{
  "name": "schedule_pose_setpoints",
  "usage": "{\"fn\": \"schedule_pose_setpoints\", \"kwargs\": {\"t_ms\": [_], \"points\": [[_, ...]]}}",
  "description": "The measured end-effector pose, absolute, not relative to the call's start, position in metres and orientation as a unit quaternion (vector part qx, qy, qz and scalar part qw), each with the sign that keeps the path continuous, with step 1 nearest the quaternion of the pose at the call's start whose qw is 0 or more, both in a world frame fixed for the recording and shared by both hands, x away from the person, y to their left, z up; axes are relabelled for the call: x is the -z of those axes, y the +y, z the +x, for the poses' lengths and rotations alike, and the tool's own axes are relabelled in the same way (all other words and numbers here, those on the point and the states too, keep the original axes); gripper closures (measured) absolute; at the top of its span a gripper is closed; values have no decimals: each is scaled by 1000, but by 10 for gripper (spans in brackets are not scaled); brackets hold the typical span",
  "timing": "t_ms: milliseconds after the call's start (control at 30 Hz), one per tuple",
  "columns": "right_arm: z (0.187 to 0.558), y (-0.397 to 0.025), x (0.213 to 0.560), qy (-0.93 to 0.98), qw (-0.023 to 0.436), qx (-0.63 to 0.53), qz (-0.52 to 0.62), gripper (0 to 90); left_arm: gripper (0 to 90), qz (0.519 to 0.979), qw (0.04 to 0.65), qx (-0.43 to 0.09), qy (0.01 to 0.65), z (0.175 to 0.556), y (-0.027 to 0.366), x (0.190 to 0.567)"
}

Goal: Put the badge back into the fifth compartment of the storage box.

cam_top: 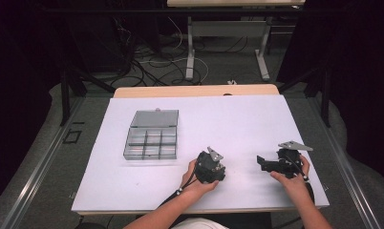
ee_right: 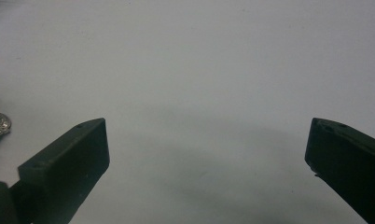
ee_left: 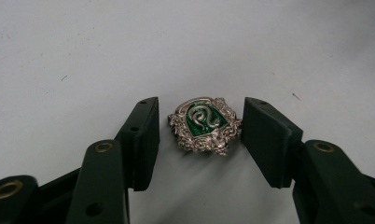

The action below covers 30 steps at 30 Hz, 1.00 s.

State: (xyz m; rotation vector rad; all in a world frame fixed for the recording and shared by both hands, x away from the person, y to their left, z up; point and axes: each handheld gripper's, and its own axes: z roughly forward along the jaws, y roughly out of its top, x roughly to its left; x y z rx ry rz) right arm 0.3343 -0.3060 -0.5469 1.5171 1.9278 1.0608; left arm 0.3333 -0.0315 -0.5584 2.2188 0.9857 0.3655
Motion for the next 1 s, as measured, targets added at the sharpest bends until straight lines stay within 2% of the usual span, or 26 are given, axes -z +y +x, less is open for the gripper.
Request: {"fn": "schedule_pose_setpoints", "kwargs": {"t_ms": [133, 733, 833, 1000], "points": [[334, -306, 547, 702, 233, -387, 551, 0, 544, 851, 338, -143, 375, 332, -32, 558], [334, -306, 547, 703, 230, -387, 551, 0, 582, 847, 348, -145, 375, 332, -31, 557], [334, -306, 548, 702, 228, -386, 553, 0, 636, 845, 352, -144, 376, 331, -30, 555], [334, -306, 548, 703, 227, -385, 553, 0, 665, 844, 356, -138, 377, 331, -29, 553]]}}
